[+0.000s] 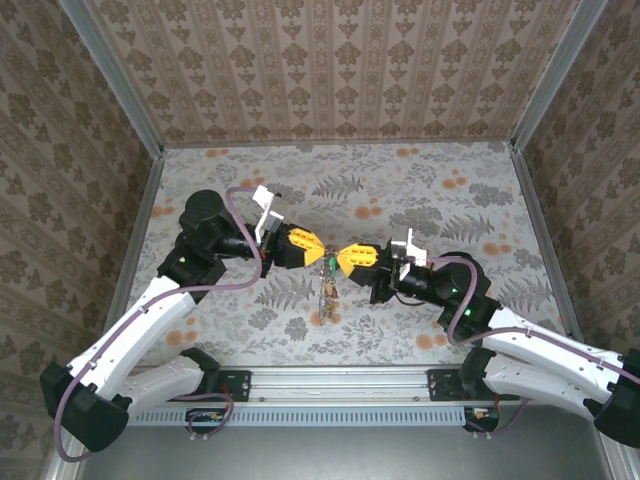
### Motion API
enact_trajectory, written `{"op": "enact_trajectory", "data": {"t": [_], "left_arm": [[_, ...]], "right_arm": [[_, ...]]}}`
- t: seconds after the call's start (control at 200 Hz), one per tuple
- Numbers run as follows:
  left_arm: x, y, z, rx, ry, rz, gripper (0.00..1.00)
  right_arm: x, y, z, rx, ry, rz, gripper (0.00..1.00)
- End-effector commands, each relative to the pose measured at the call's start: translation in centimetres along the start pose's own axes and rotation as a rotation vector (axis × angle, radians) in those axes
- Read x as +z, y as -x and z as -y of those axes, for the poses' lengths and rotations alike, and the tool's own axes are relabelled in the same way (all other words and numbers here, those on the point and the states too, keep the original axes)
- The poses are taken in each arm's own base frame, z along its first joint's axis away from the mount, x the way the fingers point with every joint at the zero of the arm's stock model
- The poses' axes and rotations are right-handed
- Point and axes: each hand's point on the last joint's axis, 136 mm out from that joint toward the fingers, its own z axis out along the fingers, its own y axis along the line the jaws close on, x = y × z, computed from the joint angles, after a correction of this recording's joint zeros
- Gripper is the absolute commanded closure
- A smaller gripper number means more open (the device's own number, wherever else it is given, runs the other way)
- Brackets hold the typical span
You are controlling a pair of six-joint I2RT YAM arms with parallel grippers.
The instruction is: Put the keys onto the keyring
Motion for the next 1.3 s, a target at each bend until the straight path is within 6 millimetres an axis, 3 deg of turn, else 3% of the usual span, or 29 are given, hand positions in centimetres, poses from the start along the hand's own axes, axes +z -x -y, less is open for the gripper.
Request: {"op": "enact_trajectory", "data": {"t": [0.0,0.565,1.075,1.295], "left_arm": [[-0.3,1.1,1.3,0.056,-0.028,0.017,1.0],[-0.2,1.2,1.5,0.062,-0.036,0.018,1.0],[-0.2,1.3,1.4,0.073,-0.041,0.021,1.0],[-0.3,1.2,1.3,0.07,-0.034,0.023,1.0]], "right_arm": [[-0.1,0.3,0.1,0.003,-0.007,0.031,1.0],[0.3,-0.2,0.4,0.011,-0.015,0.027,1.0],[0.6,-2.0,1.0,0.027,-0.025,-0.022,1.0],[0.6,-1.5,0.9,0.02,-0.024,-0.013,1.0]]}}
